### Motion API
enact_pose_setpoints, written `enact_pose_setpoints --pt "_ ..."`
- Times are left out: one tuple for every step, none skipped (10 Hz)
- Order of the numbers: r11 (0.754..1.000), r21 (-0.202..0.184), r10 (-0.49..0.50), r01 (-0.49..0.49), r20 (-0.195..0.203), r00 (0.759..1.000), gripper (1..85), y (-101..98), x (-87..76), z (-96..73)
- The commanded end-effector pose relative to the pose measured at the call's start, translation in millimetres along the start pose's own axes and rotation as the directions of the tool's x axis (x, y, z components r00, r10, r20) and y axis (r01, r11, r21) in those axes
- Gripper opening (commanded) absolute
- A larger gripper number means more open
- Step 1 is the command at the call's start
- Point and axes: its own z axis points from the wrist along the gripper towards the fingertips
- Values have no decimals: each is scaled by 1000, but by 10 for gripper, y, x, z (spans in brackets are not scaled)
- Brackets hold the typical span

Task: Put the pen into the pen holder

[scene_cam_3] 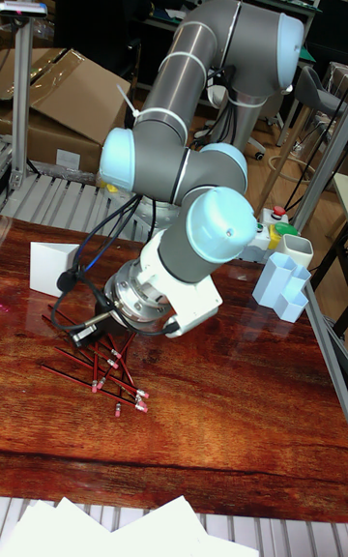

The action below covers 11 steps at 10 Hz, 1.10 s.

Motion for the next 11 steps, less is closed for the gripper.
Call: enact_pose_setpoints --pt "1000 -6 4 -4 9 1000 373 12 -65 20" --pt "1000 -5 3 -3 6 1000 373 20 -60 23" --pt "1000 -6 3 -3 5 1000 373 29 -63 29" --pt "1000 -5 3 -3 6 1000 373 25 -70 34" --pt "1000 -6 1 -1 7 1000 373 28 -76 38" --pt "1000 -5 1 -1 6 1000 367 30 -74 44" --pt "1000 -4 3 -3 5 1000 353 30 -76 52" --pt "1000 -4 5 -5 5 1000 340 33 -78 55" --pt "1000 -5 9 -9 6 1000 333 40 -82 61" --pt "1000 -5 10 -10 8 1000 327 45 -91 67" --pt "1000 -5 10 -10 8 1000 320 45 -92 77"
